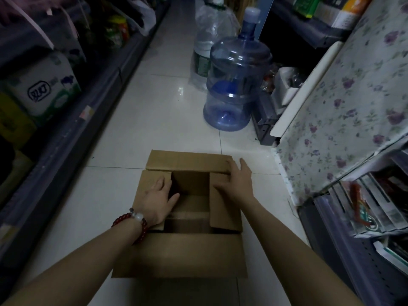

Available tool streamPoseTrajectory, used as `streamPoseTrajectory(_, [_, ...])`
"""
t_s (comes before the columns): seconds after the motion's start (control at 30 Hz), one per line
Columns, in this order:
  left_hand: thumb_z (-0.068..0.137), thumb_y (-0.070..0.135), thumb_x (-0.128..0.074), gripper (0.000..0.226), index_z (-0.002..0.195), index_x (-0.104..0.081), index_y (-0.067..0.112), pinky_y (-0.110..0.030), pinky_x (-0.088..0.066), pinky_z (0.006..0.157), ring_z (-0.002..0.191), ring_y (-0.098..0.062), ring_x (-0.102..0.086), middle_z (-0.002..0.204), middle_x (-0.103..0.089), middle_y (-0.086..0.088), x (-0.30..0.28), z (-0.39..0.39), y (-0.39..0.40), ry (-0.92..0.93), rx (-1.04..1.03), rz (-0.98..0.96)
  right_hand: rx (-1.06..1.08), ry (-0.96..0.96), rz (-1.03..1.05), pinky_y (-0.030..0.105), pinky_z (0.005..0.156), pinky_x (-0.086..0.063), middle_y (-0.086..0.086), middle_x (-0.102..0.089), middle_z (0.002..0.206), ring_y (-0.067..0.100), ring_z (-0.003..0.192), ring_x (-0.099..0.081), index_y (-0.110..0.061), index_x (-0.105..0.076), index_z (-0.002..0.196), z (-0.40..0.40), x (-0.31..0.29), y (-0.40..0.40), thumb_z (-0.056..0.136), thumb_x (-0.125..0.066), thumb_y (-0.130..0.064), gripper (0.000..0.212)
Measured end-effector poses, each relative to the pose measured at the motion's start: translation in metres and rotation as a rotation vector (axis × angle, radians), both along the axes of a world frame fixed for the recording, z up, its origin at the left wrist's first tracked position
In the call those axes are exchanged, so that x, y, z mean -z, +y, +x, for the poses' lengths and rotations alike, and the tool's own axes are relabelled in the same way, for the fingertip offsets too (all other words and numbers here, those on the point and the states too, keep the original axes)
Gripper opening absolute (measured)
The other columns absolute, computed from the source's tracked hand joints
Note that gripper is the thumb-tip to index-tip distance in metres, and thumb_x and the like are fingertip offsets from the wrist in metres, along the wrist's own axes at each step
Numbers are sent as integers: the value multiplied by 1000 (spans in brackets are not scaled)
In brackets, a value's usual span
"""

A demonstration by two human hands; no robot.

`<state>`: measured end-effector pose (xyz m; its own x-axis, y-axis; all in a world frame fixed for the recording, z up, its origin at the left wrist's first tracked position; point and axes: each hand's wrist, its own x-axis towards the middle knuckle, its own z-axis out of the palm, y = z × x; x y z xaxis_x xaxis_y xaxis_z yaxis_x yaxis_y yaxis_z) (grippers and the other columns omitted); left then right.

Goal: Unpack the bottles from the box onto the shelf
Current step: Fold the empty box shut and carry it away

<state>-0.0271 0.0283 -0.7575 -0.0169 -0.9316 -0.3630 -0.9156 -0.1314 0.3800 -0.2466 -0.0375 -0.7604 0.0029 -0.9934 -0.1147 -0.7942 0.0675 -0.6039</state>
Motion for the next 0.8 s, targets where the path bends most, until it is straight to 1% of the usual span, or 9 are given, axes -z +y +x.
streamPoseTrajectory(0.07, [99,47,-27,63,152,-10,20,-41,-17,121,149,-25,-10,162,1,-7,1,1,1,-18,5,5,31,-2,135,53,117,-22,11,-3,161,36,147,-7,-28,-9,151,-4,1,-17,69,-82,-37,110])
streamPoseTrajectory(0.13, [99,48,-26,63,153,-9,20,-39,-15,121,149,-23,-8,162,1,-6,3,1,1,-42,5,4,-18,-89,231,50,111,-34,13,-22,154,35,139,-27,-24,-7,151,-8,0,-31,66,-86,-29,116])
streamPoseTrajectory(0.2, [99,48,-25,63,153,-8,20,-38,-14,121,149,-22,-6,162,2,-5,4,0,2,-59,9,4,-95,-187,226,30,87,-51,0,-44,125,19,111,-46,-19,-18,146,-10,0,-36,68,-84,-16,103])
streamPoseTrajectory(0.27, [99,48,-25,63,153,-6,21,-38,-11,122,149,-21,-4,162,4,-5,4,0,4,-53,9,17,-96,-203,131,17,71,-47,-8,-42,109,14,103,-47,-21,-23,141,-8,3,-33,65,-82,-12,97])
streamPoseTrajectory(0.4, [99,48,-26,64,153,-6,21,-37,-8,120,149,-20,-3,162,5,-4,4,1,7,-44,7,25,-26,-172,14,42,86,-53,5,-37,125,24,108,-48,-46,11,146,0,11,-19,61,-80,-21,127])
streamPoseTrajectory(0.53, [99,49,-28,64,153,-6,21,-36,-10,120,149,-21,-4,162,5,-4,-2,1,9,-29,10,43,-32,63,-179,42,87,-50,11,-46,114,25,101,-50,-56,24,139,0,6,-13,64,-80,-32,130])
streamPoseTrajectory(0.63, [98,49,-30,66,153,-6,22,-35,-10,120,149,-22,-5,162,6,-2,-5,3,10,-2,28,53,-17,146,-190,40,87,-48,11,-47,115,25,103,-49,-49,14,145,-3,5,-8,64,-80,-39,125])
streamPoseTrajectory(0.73, [98,49,-33,67,153,-6,22,-34,-10,120,149,-21,-5,162,5,-2,-3,7,10,24,58,45,18,253,-230,45,102,-42,14,-34,141,34,129,-37,-33,-13,149,-6,6,-4,64,-81,-44,110])
streamPoseTrajectory(0.8, [97,48,-35,67,153,-9,21,-33,-10,121,149,-20,-6,162,1,-2,-2,11,11,48,66,35,-47,369,-305,49,114,-29,14,-24,154,38,143,-22,-21,-27,146,-8,4,0,66,-81,-43,98])
